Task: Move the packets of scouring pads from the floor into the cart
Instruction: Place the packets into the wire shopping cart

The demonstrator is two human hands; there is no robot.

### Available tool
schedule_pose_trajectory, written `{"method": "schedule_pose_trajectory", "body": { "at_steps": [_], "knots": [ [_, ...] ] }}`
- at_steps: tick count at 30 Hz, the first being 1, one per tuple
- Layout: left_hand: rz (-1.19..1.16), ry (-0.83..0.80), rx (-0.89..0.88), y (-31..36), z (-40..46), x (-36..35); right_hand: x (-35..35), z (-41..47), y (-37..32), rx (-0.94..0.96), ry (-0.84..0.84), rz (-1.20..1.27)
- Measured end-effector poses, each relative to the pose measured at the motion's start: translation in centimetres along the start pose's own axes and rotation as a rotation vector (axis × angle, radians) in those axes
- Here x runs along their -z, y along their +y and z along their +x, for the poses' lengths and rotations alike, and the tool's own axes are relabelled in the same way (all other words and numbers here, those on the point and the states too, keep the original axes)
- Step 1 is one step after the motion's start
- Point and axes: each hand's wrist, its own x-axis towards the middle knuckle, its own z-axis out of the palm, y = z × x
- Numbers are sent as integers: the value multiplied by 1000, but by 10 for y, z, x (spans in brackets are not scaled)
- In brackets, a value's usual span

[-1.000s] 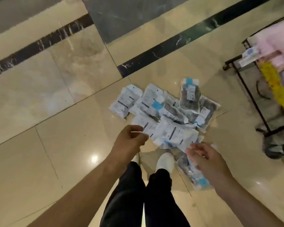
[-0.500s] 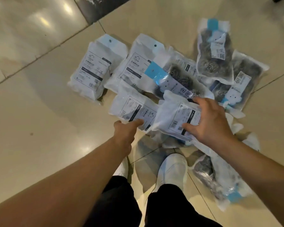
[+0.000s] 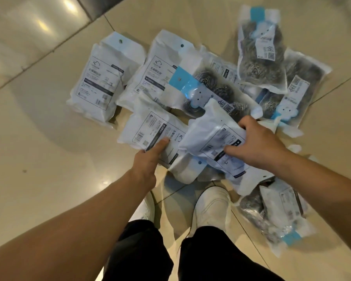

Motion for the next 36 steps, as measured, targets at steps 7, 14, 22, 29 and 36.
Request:
{"method": "schedule_pose_trajectory", "body": {
  "at_steps": [7, 14, 22, 29, 36],
  "knots": [
    [453, -178, -251, 14, -106, 32, 19, -90, -15, -138, -15, 612],
    [560, -283, -318, 70, -319, 57, 101, -281, -28, -228, 25, 1042],
    [607, -318, -506, 138, -589, 102, 211, -530, -49, -200, 208, 1284],
    [540, -334, -766, 183, -743, 117, 283, -676, -60, 20, 512, 1264],
    [697, -451, -892, 223, -811, 92, 318, -736, -52, 111, 499, 1398]
  ]
}}
